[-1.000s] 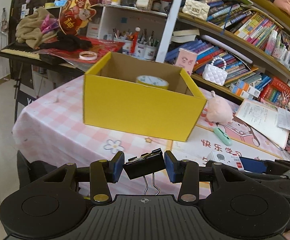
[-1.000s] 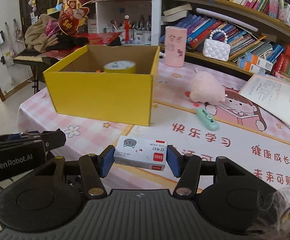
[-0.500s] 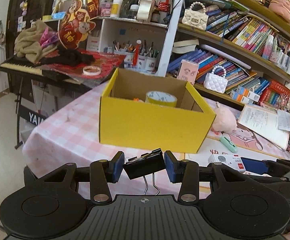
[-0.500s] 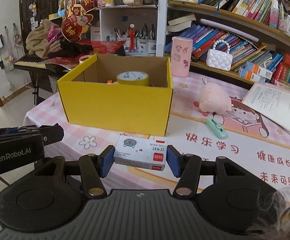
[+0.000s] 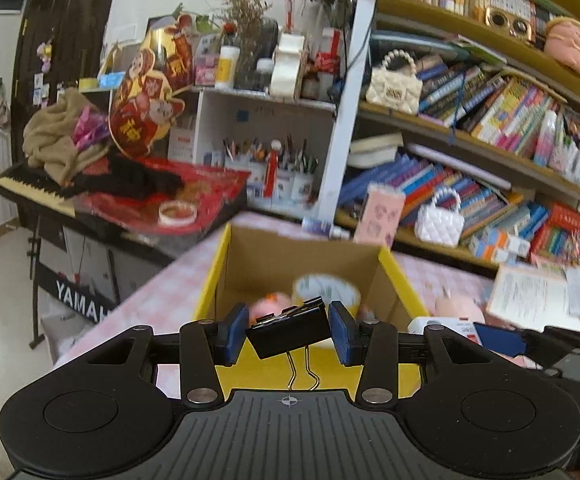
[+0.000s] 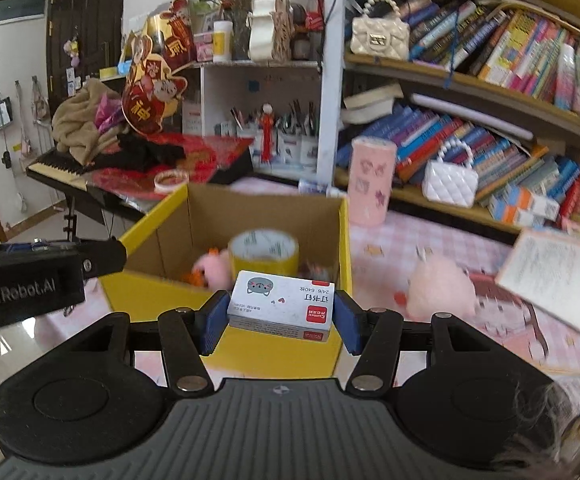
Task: Organize objects
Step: 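Carry the binder clip and white card box over the yellow box with both tools, then open both tools to drop the clip and card box into the box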
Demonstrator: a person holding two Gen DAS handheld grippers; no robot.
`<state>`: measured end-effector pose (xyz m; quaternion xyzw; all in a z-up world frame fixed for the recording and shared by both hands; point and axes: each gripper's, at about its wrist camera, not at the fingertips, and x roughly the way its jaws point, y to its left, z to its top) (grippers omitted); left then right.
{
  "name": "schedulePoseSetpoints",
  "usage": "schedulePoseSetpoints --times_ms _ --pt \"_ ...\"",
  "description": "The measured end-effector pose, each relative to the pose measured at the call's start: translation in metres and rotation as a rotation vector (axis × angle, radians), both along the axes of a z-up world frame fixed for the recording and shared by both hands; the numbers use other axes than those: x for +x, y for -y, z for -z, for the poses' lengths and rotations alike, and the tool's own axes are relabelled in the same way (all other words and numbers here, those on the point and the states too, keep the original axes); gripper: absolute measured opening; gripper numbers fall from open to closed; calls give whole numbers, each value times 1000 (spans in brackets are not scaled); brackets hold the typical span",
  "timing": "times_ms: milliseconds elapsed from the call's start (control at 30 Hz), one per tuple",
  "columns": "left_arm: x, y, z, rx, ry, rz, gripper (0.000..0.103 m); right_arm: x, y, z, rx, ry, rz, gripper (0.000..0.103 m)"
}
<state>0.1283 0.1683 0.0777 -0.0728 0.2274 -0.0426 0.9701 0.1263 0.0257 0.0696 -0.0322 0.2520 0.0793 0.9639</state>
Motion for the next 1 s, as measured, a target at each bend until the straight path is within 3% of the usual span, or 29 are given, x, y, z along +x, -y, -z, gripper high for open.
schedulePoseSetpoints --times_ms 267,400,533,767,1000 --pt "61 6 6 -15 -49 -38 42 65 -7 4 -62 0 -75 54" --pt "91 7 23 -14 -127 -44 42 102 -9 19 -79 -94 -130 54" --pt "111 1 39 -72 -203 -54 42 132 -11 31 -68 -191 -198 54" --pt "127 9 53 -61 -272 -50 42 154 -15 49 -95 -301 -277 54" --pt "130 19 66 -63 -316 -26 42 156 -16 51 -72 -335 -314 54"
